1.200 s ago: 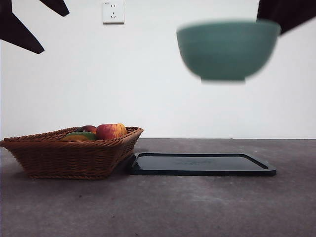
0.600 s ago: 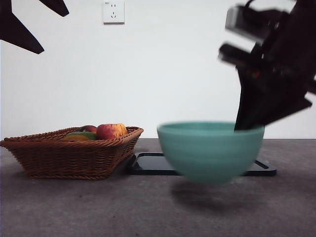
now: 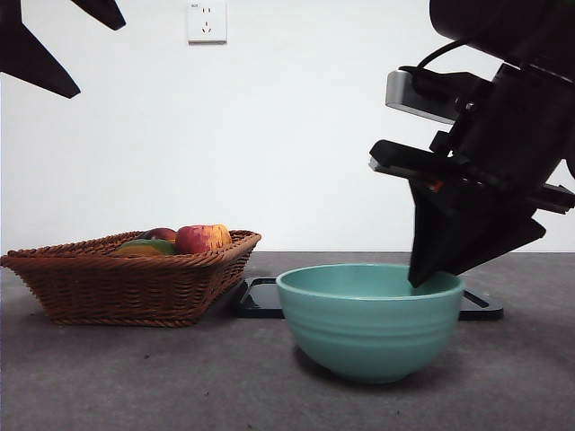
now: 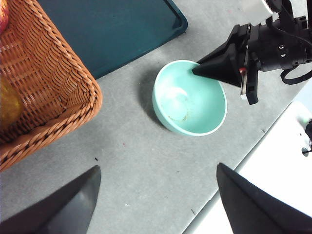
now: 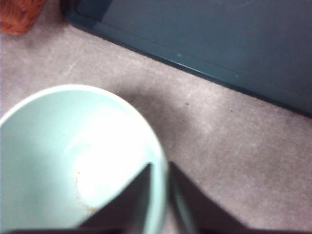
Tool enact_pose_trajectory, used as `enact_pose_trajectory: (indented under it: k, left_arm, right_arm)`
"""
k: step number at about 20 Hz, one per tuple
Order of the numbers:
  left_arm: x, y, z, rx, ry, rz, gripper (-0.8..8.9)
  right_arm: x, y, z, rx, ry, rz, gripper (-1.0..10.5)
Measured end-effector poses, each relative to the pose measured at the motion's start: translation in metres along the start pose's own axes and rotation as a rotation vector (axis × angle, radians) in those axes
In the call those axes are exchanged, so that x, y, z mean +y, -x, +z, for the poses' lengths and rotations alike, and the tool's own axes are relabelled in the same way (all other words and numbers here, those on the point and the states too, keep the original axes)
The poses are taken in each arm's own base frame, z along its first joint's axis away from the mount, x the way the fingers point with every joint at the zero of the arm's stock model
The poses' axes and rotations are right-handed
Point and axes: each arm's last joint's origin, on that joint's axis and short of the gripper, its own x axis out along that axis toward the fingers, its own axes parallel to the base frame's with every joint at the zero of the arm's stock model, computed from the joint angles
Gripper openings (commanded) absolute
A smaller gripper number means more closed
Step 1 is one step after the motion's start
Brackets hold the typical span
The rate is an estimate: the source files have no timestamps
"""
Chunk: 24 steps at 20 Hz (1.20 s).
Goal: Pick up the wifruite, put it on the bowl, pick up the plate, put it on desk
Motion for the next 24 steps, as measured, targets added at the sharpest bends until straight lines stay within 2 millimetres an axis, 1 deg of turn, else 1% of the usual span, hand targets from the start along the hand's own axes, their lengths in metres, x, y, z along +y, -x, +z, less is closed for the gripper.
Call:
enact_pose_trajectory:
  k: [1,5,7,10,13,15,18,20,22,24]
  left_arm:
    - [0.000,0.000,0.000,0.000,0.000,0.000,3.75]
    - [0.000,0.000,0.000,0.000,0.000,0.000,3.75]
    - [0.000,0.000,0.000,0.000,0.000,0.000,3.75]
    - [0.000,0.000,0.000,0.000,0.000,0.000,3.75]
    - [0.000,0.000,0.000,0.000,0.000,0.000,3.75]
    - [0.000,0.000,0.000,0.000,0.000,0.000,3.75]
    - [0.000,0.000,0.000,0.000,0.000,0.000,3.75]
    - [0.000,0.000,0.000,0.000,0.000,0.000,3.75]
    - [0.000,0.000,0.000,0.000,0.000,0.000,3.75]
    - [0.000,0.000,0.000,0.000,0.000,0.000,3.75]
  right_arm:
    - [0.000,0.000,0.000,0.000,-0.003,0.000,2.0]
    - [0.000,0.001,0.000,-0.002,-0.009,0.001,2.0]
    - [0.001,0.007,0.002,-0.029,-0.009,0.003,2.0]
    - [0.002,0.030,0.007,-0.124,-0.008,0.020,2.0]
    - [0.004,0.061,0.008,-0.184,-0.006,0.049,2.0]
    - [0.005,0.082,0.005,-0.209,0.000,0.110,2.0]
    - [0.005,0.113,-0.007,-0.227,0.016,0.223,2.0]
    - [0.003,0.126,-0.017,-0.206,0.023,0.269,2.0]
    - [0.001,0.135,-0.028,-0.161,0.022,0.281,2.0]
    - [-0.002,0.140,-0.036,-0.127,0.018,0.269,2.0]
